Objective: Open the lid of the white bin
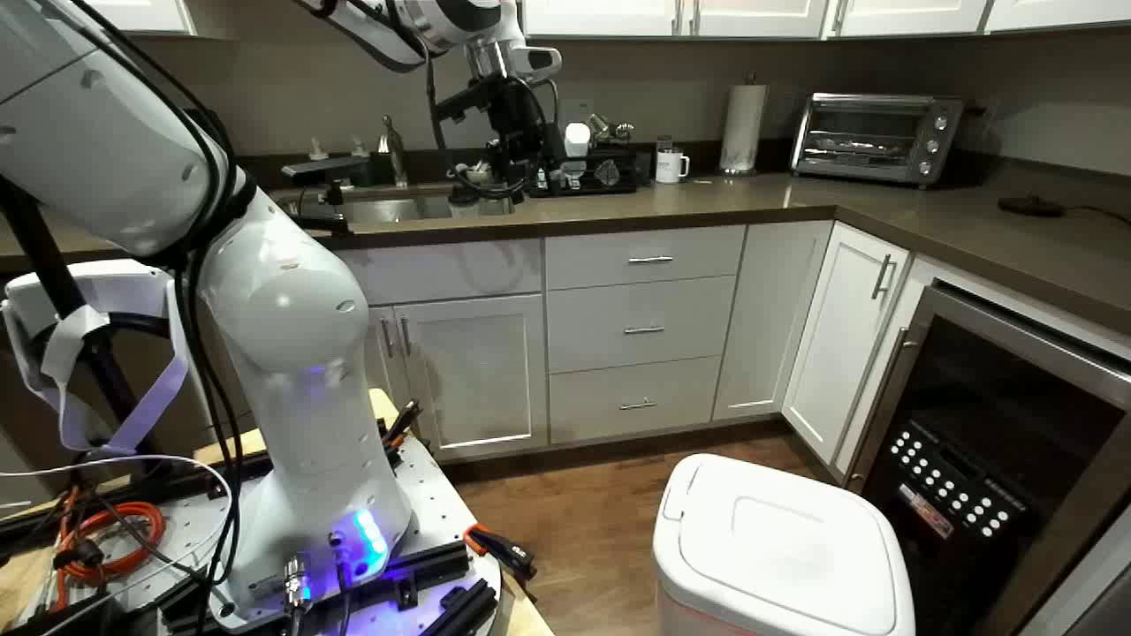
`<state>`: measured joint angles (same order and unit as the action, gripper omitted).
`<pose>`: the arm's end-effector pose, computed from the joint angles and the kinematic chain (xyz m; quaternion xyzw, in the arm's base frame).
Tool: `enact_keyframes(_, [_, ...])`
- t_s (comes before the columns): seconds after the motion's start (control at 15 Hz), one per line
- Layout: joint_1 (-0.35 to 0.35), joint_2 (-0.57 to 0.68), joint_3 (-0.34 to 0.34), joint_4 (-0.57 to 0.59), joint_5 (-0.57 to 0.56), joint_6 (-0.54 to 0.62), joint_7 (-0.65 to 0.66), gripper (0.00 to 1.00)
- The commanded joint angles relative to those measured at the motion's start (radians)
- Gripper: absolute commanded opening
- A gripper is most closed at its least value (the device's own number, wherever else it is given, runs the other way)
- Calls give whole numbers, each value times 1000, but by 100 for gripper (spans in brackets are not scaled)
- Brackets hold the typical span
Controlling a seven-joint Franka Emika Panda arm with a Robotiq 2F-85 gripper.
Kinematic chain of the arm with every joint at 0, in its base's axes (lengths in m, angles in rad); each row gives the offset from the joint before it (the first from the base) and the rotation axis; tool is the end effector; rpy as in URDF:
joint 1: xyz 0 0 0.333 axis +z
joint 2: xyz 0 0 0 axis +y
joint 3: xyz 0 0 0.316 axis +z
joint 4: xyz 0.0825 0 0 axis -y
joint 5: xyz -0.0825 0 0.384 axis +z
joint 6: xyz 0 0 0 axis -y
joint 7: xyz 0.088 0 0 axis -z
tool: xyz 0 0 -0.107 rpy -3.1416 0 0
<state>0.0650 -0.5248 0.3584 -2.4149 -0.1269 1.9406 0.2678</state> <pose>0.3660 0.1666 0.4915 0.9860 0.0778 0.0555 0.1366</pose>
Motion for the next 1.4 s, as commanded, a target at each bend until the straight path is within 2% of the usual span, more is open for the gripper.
enact_keyframes(0.0, [34,7,-29,3,-17,-5,15,100])
enact_keyframes(0.4, [34,7,-29,3,-17,-5,15,100])
enact_keyframes(0.53, [42,6,-53,-35,-9,39,-6,100])
enact_keyframes(0.73, [42,30,-102,-72,-12,79,-43,100])
enact_keyframes(1.0, [25,109,-189,-106,2,202,-125,100])
enact_keyframes(1.33, [2,275,-285,-85,16,332,-207,100])
